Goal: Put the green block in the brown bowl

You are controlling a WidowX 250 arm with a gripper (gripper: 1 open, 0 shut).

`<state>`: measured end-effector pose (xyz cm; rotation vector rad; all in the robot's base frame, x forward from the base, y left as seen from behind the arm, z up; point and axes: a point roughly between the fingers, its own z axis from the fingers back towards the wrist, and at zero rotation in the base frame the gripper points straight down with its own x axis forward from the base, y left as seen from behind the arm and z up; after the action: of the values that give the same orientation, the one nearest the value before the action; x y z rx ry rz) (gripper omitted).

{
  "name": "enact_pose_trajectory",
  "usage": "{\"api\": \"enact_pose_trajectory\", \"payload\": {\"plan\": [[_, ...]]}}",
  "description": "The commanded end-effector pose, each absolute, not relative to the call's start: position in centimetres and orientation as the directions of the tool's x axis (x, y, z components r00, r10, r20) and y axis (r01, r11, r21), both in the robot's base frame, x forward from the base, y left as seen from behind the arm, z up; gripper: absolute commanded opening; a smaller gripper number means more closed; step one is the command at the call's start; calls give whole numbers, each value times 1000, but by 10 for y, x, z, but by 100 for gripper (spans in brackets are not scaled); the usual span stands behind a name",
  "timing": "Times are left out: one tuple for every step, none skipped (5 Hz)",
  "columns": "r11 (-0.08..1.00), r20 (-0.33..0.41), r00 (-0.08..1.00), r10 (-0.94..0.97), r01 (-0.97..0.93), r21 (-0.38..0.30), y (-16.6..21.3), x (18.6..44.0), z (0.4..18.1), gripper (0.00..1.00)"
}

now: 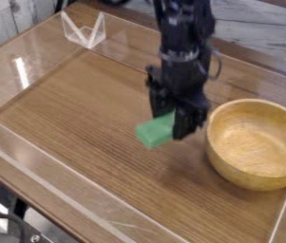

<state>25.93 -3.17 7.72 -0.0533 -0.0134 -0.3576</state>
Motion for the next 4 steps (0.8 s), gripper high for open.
{"api": "enact_pose_trajectory", "payload": {"plan": [[959,96,955,-280,282,-13,-39,259,124,0],[971,132,963,-236,238,6,-50,251,152,0],[978,171,963,-209,207,28,-53,252,156,0],[985,196,966,-172,168,37,-56,253,156,0]]}}
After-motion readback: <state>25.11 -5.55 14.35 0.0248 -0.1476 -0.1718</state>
